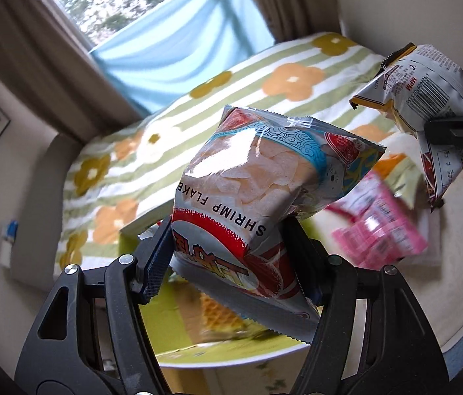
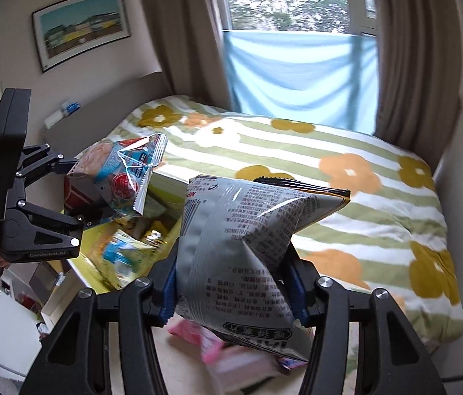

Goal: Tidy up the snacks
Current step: 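Carry the shrimp flake bag and TARO bag with both tools over the box, then open the left tool to drop the shrimp flake bag while the right tool drops the TARO bag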

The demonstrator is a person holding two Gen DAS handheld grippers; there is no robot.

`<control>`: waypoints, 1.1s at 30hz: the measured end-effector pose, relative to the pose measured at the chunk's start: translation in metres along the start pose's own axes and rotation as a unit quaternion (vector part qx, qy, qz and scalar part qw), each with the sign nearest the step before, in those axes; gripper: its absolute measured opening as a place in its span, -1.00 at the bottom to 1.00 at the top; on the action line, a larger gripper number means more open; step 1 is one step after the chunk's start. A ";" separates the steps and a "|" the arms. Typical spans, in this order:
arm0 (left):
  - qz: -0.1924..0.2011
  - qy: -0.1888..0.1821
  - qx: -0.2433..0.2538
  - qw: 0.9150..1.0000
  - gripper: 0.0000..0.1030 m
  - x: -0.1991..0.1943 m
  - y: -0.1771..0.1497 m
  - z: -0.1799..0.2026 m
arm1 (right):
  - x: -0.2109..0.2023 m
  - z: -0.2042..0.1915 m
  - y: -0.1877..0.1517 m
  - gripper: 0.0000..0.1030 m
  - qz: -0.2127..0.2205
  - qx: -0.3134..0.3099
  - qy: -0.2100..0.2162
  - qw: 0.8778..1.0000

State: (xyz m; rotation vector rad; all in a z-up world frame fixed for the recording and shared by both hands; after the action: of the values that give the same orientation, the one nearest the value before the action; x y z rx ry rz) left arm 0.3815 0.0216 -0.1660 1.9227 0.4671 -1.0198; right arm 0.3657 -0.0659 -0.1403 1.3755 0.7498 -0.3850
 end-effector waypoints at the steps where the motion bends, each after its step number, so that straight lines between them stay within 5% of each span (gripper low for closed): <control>1: -0.003 0.001 -0.007 1.000 0.22 0.000 -0.008 -0.013 | 0.005 -0.014 0.004 -0.02 -0.002 -0.004 0.004 1.000; 13: -0.050 -0.035 -0.033 0.998 0.22 0.048 -0.086 -0.136 | 0.080 -0.134 0.025 -0.02 -0.037 0.010 0.019 0.999; 17: -0.058 -0.076 -0.050 0.994 0.41 0.070 -0.101 -0.143 | 0.095 -0.147 0.024 -0.02 -0.054 0.018 0.008 0.998; 19: -0.058 -0.093 -0.060 0.992 0.91 0.077 -0.108 -0.144 | 0.100 -0.150 0.021 -0.02 -0.063 0.020 -0.001 0.998; 20: -0.060 -0.097 -0.066 0.991 1.00 0.079 -0.111 -0.144 | 0.102 -0.150 0.021 -0.02 -0.067 0.021 -0.004 0.997; 33: -0.068 -0.116 -0.139 0.981 1.00 0.069 -0.145 -0.132 | 0.123 -0.147 -0.002 -0.02 -0.117 0.035 0.002 0.992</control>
State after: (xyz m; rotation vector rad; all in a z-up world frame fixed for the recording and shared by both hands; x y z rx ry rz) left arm 0.3899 0.2056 -0.2626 1.5204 0.5791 -1.1845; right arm 0.4149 0.0978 -0.2272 1.3572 0.9115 -0.5986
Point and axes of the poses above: each gripper's, at about its wrist camera, not at the fingertips, and x roughly the way its jaws point, z to its right, y to its top, the point moved 9 cm from there along x, roughly the way its jaws point, and after that the axes turned 11 degrees about -y, right-handed, at the moved point
